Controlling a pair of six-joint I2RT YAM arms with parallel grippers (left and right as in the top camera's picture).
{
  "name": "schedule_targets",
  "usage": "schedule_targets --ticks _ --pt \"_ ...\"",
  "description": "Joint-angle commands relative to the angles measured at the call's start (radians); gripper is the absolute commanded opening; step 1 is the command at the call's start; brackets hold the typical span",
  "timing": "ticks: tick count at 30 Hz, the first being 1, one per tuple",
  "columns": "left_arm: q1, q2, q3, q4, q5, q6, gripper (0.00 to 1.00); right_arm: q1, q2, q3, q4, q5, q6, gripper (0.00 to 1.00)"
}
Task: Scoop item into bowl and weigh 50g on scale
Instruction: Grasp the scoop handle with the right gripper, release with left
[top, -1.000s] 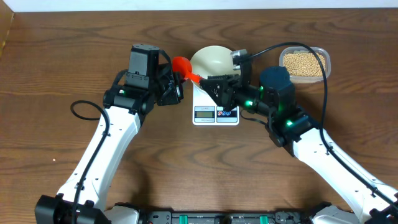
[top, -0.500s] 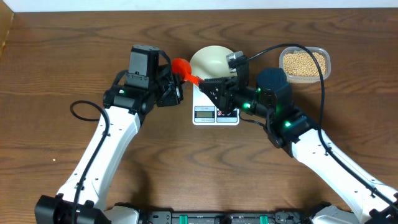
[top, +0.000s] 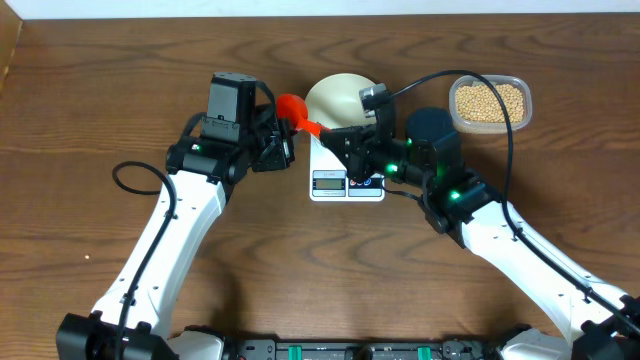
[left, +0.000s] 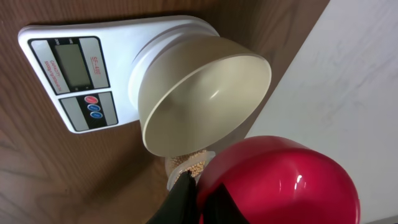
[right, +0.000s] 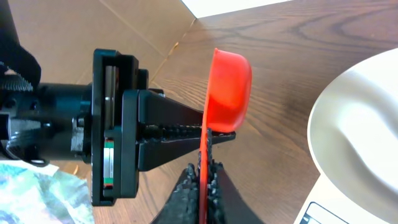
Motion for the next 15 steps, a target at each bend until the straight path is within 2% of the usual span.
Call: schedule_targets --ticks 1,12,15 --pt "-0.003 0.006 0.016 -0.003 -0.006 0.019 0.07 0.007 0.000 0.016 0.006 -0.007 -0.009 0.01" --pt "-0.003 0.006 0.016 -0.093 -0.026 0.020 0.08 -0.010 -0.001 0.016 0.022 -0.006 0.018 0.01" --pt "-0.003 0.006 0.016 -0.101 -0.048 0.063 0.08 -0.027 -0.001 0.016 0.024 -0.007 0.030 0.01"
